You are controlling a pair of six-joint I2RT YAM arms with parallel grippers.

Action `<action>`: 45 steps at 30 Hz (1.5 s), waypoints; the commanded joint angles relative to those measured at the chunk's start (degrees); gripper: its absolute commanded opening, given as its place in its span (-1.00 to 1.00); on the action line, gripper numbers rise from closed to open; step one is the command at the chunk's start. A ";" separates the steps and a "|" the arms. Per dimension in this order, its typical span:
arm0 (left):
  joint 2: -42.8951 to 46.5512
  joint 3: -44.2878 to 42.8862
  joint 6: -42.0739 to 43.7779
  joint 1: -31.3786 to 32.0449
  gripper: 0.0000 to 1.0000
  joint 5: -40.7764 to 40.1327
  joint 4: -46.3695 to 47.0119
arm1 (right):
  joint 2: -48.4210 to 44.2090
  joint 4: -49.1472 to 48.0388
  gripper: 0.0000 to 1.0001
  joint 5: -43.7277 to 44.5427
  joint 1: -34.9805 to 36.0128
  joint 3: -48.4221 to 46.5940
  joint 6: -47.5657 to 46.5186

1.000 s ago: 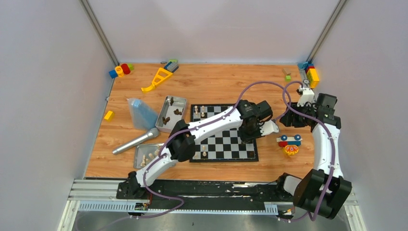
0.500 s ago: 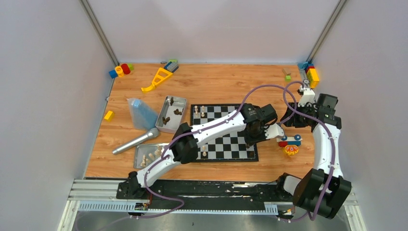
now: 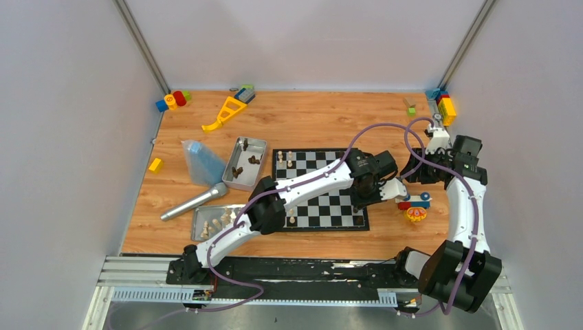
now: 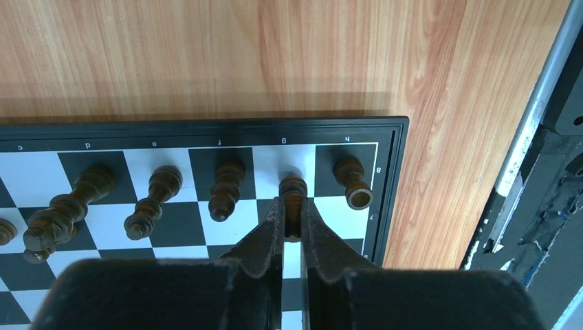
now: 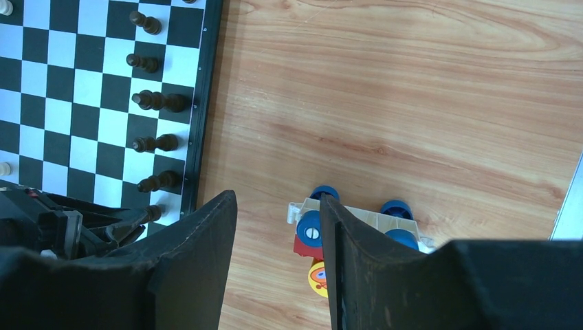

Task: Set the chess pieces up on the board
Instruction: Place the chess piece on the chessboard.

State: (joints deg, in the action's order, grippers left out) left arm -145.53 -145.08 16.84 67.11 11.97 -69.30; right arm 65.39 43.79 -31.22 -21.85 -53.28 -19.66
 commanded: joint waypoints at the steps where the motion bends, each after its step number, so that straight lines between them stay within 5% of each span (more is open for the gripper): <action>1: -0.50 -2.93 -0.06 0.88 -0.91 0.96 0.94 | -0.16 -1.90 -0.03 -1.61 -0.28 -0.05 -1.17; 13: -2.22 -3.37 0.08 1.03 -0.84 0.04 1.34 | -0.34 -1.60 -0.03 -1.93 -0.22 0.10 -1.52; 23: -0.57 -3.62 0.39 1.08 -0.25 -2.44 1.64 | -0.17 -1.51 -0.03 -2.20 -0.31 0.32 -1.78; 31: 5.99 -2.64 -0.14 1.11 -0.10 -2.10 1.34 | 0.45 -1.45 -0.03 -2.51 -0.25 0.11 -1.65; 37: 17.21 5.56 1.07 1.10 -0.03 -2.75 2.58 | 0.27 -1.33 -0.03 -3.89 -0.26 -0.07 -2.22; 45: 38.85 30.35 4.21 -2.64 0.13 -11.65 8.03 | -1.24 0.08 -0.02 -11.42 0.21 -0.95 -3.60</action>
State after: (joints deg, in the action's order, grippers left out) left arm -116.27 -121.97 18.63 66.85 4.54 -64.53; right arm 65.89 43.94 -36.62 -21.96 -53.25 -21.58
